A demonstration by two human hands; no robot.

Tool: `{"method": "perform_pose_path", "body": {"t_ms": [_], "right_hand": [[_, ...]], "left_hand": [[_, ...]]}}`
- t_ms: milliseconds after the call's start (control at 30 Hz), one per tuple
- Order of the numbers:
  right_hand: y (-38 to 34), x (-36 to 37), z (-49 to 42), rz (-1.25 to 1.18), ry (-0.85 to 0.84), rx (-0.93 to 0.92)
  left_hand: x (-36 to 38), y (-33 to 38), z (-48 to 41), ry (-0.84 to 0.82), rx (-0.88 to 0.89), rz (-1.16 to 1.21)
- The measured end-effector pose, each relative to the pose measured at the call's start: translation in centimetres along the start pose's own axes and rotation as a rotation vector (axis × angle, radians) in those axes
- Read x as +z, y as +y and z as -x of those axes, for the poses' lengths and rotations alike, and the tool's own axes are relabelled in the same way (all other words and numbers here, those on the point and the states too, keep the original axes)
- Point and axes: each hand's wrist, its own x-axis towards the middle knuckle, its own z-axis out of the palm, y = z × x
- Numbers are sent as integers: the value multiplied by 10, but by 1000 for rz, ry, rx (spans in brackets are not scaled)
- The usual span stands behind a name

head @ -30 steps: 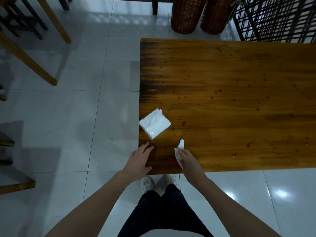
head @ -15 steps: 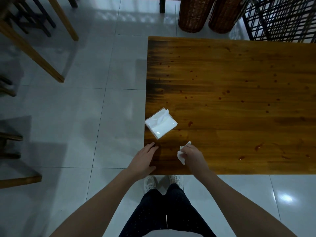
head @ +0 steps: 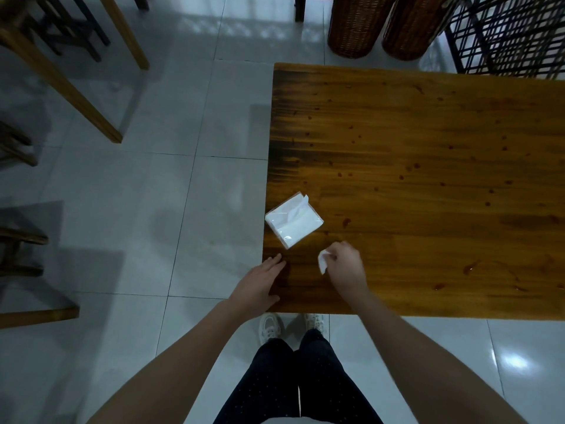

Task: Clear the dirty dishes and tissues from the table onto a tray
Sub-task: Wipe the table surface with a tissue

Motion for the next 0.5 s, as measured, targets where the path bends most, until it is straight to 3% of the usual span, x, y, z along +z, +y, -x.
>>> {"method": "perform_pose_path", "body": {"t_ms": [133,500], "right_hand": [[37,-27,-12,34,66,134],[28,1,24,-68,4,-62]], "left_hand": [[-2,0,2,18,-13,16],[-4,4,6,24,-63,-39]]}}
